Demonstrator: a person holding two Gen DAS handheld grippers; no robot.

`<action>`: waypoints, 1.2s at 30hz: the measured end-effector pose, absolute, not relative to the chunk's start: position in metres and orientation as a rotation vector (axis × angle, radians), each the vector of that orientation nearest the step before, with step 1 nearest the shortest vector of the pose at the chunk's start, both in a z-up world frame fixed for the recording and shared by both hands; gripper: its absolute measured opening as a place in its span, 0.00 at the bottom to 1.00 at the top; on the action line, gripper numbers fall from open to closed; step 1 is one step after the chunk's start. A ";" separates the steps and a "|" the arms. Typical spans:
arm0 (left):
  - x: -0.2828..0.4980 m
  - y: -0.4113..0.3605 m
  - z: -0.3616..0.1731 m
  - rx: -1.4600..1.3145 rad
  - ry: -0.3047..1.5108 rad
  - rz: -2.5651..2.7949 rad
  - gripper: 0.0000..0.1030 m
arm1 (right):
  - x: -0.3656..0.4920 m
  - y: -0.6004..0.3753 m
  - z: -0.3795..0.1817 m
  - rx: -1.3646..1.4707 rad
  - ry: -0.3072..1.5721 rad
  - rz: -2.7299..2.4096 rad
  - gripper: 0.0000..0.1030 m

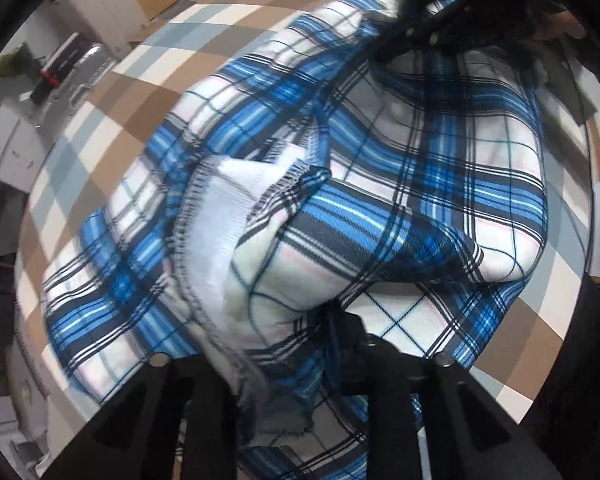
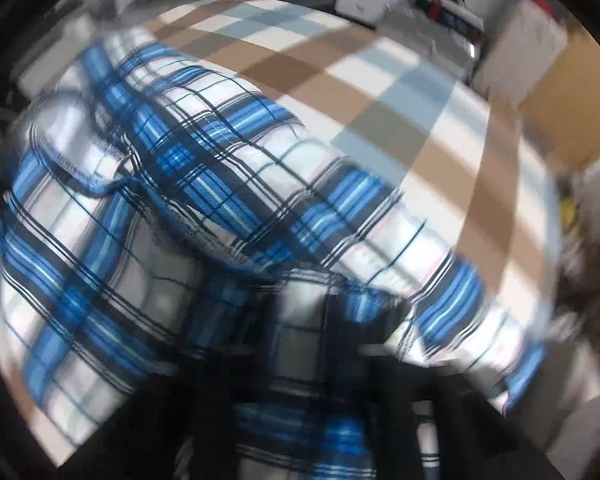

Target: Fold large clothes

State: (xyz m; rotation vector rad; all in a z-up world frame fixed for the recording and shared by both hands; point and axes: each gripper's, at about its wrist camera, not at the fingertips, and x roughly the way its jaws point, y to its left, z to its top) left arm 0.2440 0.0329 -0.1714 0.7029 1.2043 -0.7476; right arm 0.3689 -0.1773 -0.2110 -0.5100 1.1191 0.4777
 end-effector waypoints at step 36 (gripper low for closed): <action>0.252 0.236 -0.156 -0.201 1.161 -0.336 0.71 | 0.328 -0.291 -0.174 -0.193 0.857 0.153 0.82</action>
